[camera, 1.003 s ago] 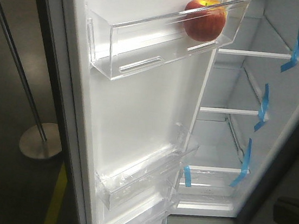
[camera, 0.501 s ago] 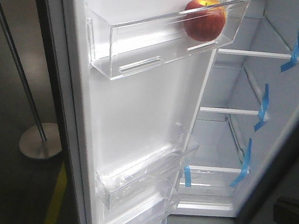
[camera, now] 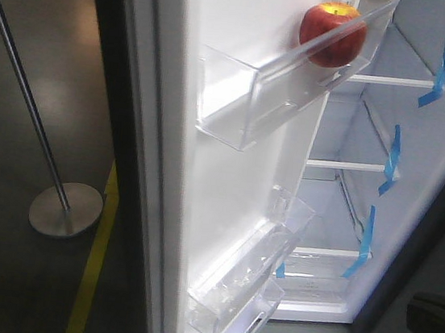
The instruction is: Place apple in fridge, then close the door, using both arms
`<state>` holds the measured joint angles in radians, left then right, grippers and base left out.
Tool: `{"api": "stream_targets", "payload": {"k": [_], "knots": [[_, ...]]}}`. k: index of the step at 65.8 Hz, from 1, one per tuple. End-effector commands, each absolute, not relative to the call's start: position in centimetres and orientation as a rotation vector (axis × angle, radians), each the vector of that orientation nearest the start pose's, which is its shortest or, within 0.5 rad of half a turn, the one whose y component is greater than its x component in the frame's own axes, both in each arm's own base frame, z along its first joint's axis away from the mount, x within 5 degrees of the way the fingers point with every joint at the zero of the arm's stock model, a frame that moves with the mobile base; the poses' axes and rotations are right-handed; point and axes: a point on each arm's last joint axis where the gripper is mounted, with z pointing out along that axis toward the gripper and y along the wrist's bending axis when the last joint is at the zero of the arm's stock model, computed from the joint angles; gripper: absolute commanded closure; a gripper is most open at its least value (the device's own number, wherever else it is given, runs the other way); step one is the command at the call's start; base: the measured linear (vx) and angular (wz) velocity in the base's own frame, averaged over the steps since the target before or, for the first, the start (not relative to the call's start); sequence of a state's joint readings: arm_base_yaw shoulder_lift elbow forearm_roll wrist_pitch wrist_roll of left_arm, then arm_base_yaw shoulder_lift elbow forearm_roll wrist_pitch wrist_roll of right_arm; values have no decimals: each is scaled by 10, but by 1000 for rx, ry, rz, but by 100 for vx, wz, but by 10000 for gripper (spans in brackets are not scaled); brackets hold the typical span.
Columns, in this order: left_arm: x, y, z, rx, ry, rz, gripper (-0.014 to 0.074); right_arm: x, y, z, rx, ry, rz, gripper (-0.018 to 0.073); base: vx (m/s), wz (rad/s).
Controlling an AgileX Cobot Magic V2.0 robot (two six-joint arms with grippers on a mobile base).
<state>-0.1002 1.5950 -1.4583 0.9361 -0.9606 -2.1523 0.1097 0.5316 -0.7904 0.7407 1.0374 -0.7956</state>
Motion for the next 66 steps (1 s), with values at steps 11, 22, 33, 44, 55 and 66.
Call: {"api": "stream_targets", "payload": {"k": [11, 22, 33, 44, 55, 66], "knots": [[284, -164, 473, 440, 1288, -1899, 150, 65, 61, 379, -765, 1798, 513, 562, 0, 0], [259, -195, 457, 747, 1424, -1840, 165, 69, 59, 385, -682, 1756, 508, 562, 0, 0], [249, -197, 446, 939, 1527, -1707, 213, 79, 50, 395, -496, 1694, 446, 547, 0, 0], [243, -192, 439, 1061, 1620, -1511, 259, 93, 40, 401, -396, 1638, 307, 448, 0, 0], [242, -186, 435, 1107, 1670, -1387, 298, 123, 31, 411, -296, 1599, 182, 228, 0, 0], [250, -178, 435, 1061, 1682, -1357, 315, 179, 17, 416, -171, 1608, 54, -6, 0, 0]]}}
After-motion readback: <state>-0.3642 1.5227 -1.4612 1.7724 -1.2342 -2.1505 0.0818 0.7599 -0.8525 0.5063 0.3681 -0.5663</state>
